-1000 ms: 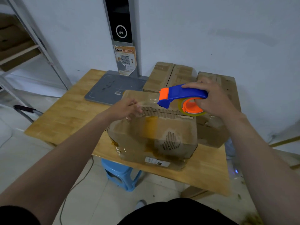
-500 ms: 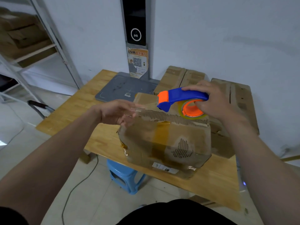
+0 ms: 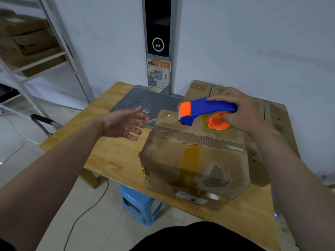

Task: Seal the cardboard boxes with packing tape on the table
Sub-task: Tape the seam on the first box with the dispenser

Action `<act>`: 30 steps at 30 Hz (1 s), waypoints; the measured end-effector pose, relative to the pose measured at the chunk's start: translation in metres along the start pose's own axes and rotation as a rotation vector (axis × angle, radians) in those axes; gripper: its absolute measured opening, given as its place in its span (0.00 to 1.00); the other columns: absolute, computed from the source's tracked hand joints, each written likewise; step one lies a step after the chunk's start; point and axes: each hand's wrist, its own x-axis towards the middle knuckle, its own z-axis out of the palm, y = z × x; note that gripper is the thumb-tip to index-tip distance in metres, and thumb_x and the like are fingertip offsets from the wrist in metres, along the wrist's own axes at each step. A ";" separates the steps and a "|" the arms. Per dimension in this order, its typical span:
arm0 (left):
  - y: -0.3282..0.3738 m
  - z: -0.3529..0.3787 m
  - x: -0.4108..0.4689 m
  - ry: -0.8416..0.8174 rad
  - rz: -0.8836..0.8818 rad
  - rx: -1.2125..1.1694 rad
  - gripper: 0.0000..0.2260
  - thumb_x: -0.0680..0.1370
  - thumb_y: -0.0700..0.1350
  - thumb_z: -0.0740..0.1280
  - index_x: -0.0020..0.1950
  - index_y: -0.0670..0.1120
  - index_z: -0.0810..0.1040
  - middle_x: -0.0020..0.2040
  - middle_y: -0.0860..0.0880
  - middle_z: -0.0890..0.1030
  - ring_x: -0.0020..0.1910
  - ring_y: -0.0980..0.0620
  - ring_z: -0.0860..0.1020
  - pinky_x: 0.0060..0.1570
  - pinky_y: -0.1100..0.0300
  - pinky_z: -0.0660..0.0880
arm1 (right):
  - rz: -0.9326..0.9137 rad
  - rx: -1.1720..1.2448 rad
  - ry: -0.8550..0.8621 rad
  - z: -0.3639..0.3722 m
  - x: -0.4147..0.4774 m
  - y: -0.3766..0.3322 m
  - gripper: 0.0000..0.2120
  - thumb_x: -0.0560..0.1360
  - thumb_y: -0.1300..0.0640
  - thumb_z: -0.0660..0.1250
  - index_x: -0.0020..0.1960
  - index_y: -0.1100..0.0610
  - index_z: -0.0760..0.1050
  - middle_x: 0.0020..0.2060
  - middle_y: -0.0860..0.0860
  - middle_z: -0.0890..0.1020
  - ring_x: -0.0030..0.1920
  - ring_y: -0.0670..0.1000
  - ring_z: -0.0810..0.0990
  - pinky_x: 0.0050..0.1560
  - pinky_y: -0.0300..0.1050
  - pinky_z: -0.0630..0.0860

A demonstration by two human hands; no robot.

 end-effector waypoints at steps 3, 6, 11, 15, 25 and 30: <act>-0.002 -0.003 0.010 0.109 0.041 0.085 0.09 0.79 0.48 0.70 0.55 0.45 0.77 0.44 0.49 0.75 0.39 0.53 0.76 0.41 0.58 0.80 | -0.011 -0.011 0.001 0.009 0.003 -0.004 0.30 0.65 0.66 0.62 0.59 0.39 0.79 0.48 0.53 0.76 0.45 0.44 0.75 0.43 0.29 0.66; -0.006 -0.013 0.015 0.129 0.014 0.160 0.14 0.76 0.43 0.72 0.61 0.44 0.78 0.43 0.50 0.77 0.40 0.54 0.77 0.45 0.58 0.80 | -0.013 -0.051 -0.027 0.017 0.004 -0.004 0.31 0.66 0.71 0.64 0.60 0.42 0.80 0.49 0.54 0.76 0.47 0.46 0.75 0.43 0.29 0.66; -0.019 -0.041 0.022 0.273 -0.022 0.112 0.14 0.77 0.45 0.73 0.60 0.41 0.81 0.39 0.51 0.77 0.38 0.56 0.77 0.45 0.62 0.78 | 0.013 -0.062 -0.007 0.033 0.003 0.004 0.30 0.66 0.67 0.64 0.62 0.41 0.79 0.46 0.44 0.73 0.48 0.41 0.73 0.46 0.29 0.66; -0.031 -0.049 0.037 0.377 -0.018 -0.116 0.07 0.79 0.47 0.71 0.42 0.48 0.78 0.35 0.52 0.75 0.37 0.57 0.74 0.46 0.65 0.78 | 0.041 -0.138 0.002 0.054 -0.001 0.008 0.32 0.68 0.73 0.68 0.64 0.45 0.80 0.45 0.50 0.72 0.46 0.46 0.72 0.45 0.31 0.66; -0.058 -0.078 0.034 0.585 0.011 -0.261 0.03 0.78 0.46 0.74 0.44 0.51 0.83 0.37 0.54 0.77 0.34 0.61 0.79 0.54 0.57 0.78 | 0.075 -0.167 -0.021 0.067 -0.023 0.022 0.33 0.68 0.72 0.68 0.66 0.45 0.79 0.46 0.45 0.71 0.45 0.45 0.73 0.44 0.37 0.68; -0.073 -0.094 0.026 0.669 -0.021 -0.270 0.02 0.78 0.45 0.74 0.48 0.50 0.83 0.36 0.56 0.80 0.37 0.60 0.78 0.54 0.56 0.78 | 0.068 -0.218 -0.010 0.052 -0.029 0.026 0.33 0.67 0.75 0.67 0.65 0.48 0.80 0.48 0.43 0.71 0.46 0.40 0.71 0.45 0.26 0.65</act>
